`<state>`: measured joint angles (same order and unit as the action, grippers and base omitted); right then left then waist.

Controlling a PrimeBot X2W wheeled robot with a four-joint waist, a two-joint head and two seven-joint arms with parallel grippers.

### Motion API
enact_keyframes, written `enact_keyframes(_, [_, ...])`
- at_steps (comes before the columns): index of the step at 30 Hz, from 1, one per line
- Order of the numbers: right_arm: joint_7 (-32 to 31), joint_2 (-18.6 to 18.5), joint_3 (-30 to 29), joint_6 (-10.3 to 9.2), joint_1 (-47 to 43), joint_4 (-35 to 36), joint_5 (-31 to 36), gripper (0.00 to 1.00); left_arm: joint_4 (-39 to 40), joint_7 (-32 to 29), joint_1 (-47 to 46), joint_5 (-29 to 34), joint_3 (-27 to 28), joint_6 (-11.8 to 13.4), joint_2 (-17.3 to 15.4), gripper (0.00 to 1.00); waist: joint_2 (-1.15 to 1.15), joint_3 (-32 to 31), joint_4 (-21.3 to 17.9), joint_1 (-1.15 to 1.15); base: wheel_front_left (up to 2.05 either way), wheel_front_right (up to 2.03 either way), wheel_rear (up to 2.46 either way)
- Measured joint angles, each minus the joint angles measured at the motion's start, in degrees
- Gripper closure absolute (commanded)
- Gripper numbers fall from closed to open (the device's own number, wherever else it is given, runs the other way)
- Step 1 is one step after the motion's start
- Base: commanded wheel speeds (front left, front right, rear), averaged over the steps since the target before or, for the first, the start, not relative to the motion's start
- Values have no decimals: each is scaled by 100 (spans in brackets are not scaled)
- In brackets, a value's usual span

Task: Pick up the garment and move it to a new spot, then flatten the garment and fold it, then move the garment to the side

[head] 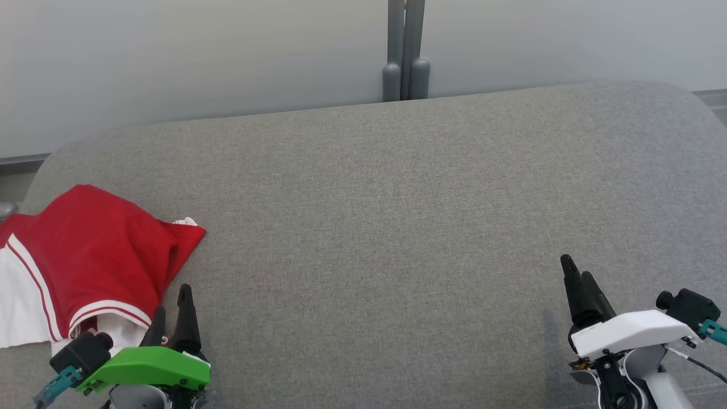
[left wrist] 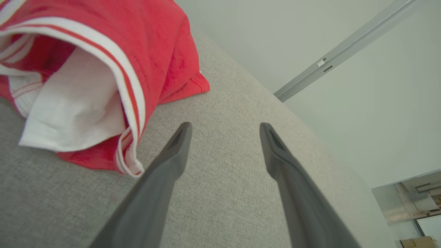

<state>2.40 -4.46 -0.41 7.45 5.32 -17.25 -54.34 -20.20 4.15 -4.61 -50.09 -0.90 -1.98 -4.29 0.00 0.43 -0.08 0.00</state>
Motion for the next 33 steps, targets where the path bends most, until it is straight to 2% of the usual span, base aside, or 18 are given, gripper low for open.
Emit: enact_keyframes(33, [614, -129, 415, 2, 71, 155, 2178, 0, 111, 522, 4, 2397, -383, 390, -155, 0, 0, 17, -2, 0, 0, 0, 0])
